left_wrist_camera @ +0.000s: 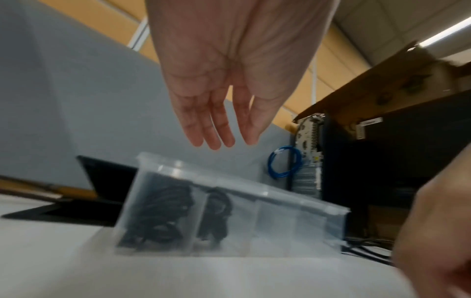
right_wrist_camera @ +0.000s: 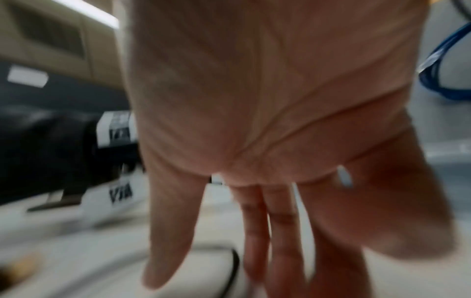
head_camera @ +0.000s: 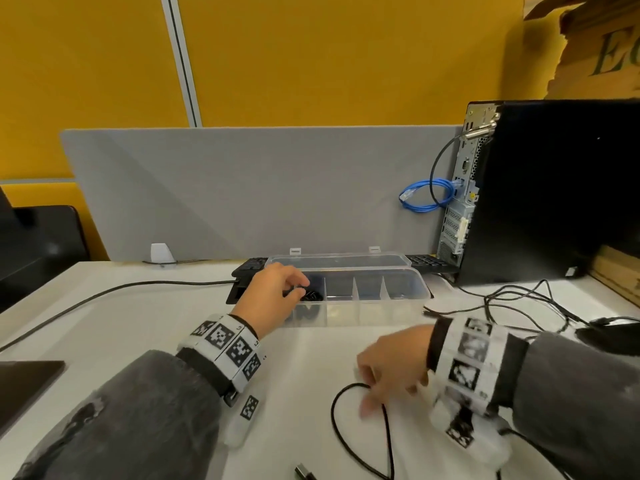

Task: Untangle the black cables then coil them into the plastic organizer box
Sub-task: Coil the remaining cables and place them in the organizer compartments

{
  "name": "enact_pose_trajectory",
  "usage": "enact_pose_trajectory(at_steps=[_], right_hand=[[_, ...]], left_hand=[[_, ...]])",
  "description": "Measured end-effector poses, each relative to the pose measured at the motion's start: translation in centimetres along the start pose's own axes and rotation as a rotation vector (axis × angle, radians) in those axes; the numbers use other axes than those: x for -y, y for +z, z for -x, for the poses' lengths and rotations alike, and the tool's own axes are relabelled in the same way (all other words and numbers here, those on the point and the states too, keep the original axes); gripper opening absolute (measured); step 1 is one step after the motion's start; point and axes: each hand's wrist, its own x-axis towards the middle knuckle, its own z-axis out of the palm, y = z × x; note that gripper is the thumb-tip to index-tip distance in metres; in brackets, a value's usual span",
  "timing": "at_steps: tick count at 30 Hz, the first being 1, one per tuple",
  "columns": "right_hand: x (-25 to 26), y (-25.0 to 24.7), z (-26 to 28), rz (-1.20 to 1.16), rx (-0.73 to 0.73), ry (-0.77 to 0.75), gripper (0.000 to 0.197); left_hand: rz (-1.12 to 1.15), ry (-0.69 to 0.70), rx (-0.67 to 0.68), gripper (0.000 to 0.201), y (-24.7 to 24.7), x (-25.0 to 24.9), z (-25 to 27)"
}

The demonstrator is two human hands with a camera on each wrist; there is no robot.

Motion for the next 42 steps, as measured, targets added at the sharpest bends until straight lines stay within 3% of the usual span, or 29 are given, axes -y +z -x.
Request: enact_pose_trajectory(at_steps=[3,7,10,13,17,20,22,25,26,28,30,32,34,36,39,41,42], right_hand=[[-0.1,1.5,-0.3,-0.011,-0.053,-0.046,0.019],[-1.5,0.5,1.2,-0.955,-0.148,-0.128,0.014],[-1.5,-1.0,3.9,-1.593,-0.258,-0.32,0.021],[-1.3,-1.8,6.1,-1.86,-0.362,-0.457,0.024],[-1.6,-1.6,7.3,-1.905,-0.59,-0.551,0.023],[-3.8,-1.4,8.5,-2.066,-0.868,-0.557,0.022],[-5.9,-1.0,8.6,-1.963,-1.077,-0.418,0.026],[-8.0,0.0,7.5,-1.355,-1.354,-0.061,0.018],[-8.0,0.2,7.0,-1.14,-1.456,-0.007,0.019],[-7.3,0.9,6.3,-0.786,-1.555,-0.031,0.045],[-5.2,1.6,5.8,-0.576,-1.388,-0.161,0.057],[-2.6,2.4,5.2,-0.48,-1.189,-0.277,0.052],[-1.0,2.7,4.6,-0.534,-1.156,-0.383,0.034],[-0.6,2.5,4.1,-0.554,-1.165,-0.431,0.021],[0.3,2.7,3.6,-0.309,-1.024,-0.372,0.015],[1.5,3.7,3.1,-0.172,-0.872,-0.394,0.015],[2.1,4.1,3.2,-0.152,-0.834,-0.426,0.017]], left_hand=[[0.04,0.023,0.146,0.022,0.0,-3.1,2.7],[0.04,-0.03,0.393,0.075,0.7,-5.9,6.0],[0.134,0.039,0.314,0.094,0.8,-8.0,7.2],[0.226,0.145,0.142,0.074,0.9,-9.9,7.9],[0.45,0.117,0.064,0.006,0.4,-10.3,7.4],[0.563,0.008,0.106,0.027,-1.4,-8.7,7.1],[0.679,-0.034,0.101,0.031,-2.5,-7.9,7.3],[0.727,-0.04,0.082,0.031,-2.7,-7.9,7.4],[0.737,-0.032,0.086,0.031,-2.5,-8.1,7.4],[0.736,-0.007,0.106,0.031,-2.4,-8.8,7.2],[0.77,0.027,0.111,0.029,-2.4,-9.5,7.0],[0.824,0.043,0.116,0.028,-2.6,-10.1,6.8],[0.939,0.043,0.132,0.027,-3.0,-10.6,6.9],[1.215,0.037,0.121,0.027,-3.7,-11.0,6.9],[1.478,0.054,-0.014,0.03,-4.4,-11.3,6.2],[1.415,0.05,-0.096,0.028,-4.0,-11.2,5.2],[1.218,0.056,-0.144,0.027,-3.7,-10.9,4.7]])
